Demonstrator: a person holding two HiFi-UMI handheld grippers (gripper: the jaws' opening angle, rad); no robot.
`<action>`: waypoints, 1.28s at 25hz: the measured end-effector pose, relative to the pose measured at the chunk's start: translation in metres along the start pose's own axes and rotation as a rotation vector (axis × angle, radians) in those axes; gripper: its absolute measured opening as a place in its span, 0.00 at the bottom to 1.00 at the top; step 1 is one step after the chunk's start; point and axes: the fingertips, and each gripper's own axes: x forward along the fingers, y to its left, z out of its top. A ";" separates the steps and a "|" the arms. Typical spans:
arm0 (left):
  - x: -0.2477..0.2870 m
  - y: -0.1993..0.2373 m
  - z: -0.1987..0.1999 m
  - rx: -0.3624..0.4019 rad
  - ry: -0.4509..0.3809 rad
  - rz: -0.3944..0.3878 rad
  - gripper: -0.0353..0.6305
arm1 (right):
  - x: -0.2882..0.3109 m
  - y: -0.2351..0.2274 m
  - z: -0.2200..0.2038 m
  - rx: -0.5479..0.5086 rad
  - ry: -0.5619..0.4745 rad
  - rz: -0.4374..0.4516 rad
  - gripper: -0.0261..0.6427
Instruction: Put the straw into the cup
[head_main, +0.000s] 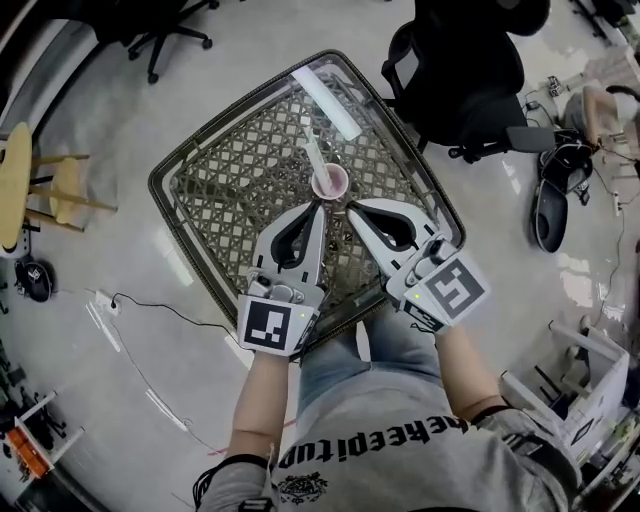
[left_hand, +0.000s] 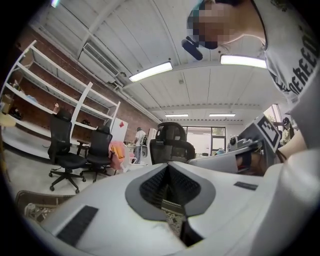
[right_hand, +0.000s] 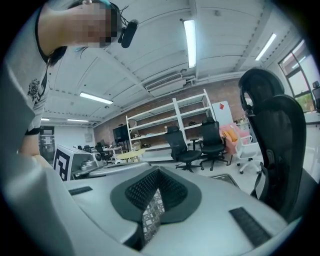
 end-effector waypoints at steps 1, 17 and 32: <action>-0.002 -0.002 0.004 -0.001 -0.001 -0.007 0.11 | -0.001 0.002 0.003 -0.002 -0.004 -0.003 0.06; -0.022 -0.020 0.058 0.052 0.015 -0.075 0.11 | -0.011 0.035 0.043 -0.054 -0.059 -0.026 0.06; -0.048 -0.034 0.071 0.091 0.037 -0.113 0.11 | -0.024 0.064 0.062 -0.056 -0.111 -0.037 0.05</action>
